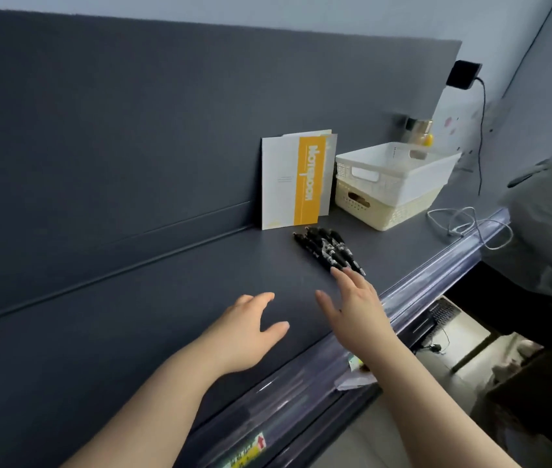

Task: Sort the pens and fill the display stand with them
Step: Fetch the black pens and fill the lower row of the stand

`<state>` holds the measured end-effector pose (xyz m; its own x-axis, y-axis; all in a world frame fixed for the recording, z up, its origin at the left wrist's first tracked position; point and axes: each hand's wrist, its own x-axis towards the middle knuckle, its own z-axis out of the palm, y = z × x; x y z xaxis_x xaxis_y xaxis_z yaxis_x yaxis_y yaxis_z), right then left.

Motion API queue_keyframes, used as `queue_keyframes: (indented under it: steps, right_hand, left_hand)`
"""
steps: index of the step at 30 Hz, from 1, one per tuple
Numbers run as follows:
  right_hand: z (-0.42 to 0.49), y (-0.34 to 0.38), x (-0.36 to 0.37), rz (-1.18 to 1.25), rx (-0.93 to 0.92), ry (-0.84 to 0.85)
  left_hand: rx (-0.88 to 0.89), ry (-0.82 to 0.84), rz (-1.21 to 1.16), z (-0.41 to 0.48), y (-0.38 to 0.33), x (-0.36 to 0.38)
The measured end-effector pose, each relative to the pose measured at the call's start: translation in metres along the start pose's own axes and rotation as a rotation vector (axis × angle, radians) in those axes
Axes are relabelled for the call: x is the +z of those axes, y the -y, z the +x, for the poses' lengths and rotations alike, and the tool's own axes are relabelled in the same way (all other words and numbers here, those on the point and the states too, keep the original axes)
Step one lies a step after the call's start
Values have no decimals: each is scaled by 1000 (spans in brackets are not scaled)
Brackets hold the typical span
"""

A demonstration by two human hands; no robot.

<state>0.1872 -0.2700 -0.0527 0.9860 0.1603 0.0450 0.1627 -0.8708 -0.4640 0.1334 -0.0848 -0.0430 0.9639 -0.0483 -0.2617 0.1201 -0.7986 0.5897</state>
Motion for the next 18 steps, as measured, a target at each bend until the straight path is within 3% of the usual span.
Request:
queue_keyframes:
  steps: [12,18]
  right_hand:
    - [162,-94,-15,-9,-126,276]
    - [176,-83,0,215,-253,386]
  left_hand:
    - [-412,-267,-808,162,-108,45]
    - [-563,-425,-1104,195,-133,58]
